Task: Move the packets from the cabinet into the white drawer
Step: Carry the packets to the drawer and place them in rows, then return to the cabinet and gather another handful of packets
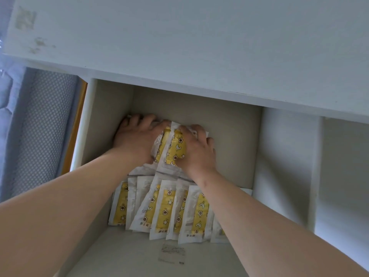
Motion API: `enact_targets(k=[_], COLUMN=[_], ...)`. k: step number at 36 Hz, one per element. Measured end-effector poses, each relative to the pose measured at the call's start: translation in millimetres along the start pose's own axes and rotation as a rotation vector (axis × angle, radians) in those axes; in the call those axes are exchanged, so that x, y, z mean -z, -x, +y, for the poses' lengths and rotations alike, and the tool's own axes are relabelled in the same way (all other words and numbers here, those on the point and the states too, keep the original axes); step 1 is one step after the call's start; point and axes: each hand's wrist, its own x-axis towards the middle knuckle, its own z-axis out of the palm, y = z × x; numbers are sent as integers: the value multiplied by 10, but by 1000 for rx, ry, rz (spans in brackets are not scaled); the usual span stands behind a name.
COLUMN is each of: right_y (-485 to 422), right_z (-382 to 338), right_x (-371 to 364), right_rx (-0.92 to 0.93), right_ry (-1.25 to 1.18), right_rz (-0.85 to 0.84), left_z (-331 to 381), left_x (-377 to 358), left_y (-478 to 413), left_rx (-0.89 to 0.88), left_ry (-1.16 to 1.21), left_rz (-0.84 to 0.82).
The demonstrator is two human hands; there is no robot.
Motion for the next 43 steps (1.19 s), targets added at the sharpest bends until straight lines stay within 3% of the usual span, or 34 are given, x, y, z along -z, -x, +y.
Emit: enact_targets(k=[11, 26, 34, 43], right_y=[159, 1385, 2463, 3689], right_z=[-2, -364, -677, -926], right_x=[112, 1007, 1286, 1174], right_rx=[-52, -278, -428, -639], right_ry=[-103, -478, -807, -1314], right_rz=[-48, 152, 355, 758], left_z=[78, 718, 892, 1257], left_x=[87, 1061, 1439, 1665], left_y=[244, 1422, 2196, 3185], left_rx=[49, 104, -69, -426], left_ry=[174, 654, 731, 592], left_rz=[-25, 118, 154, 103])
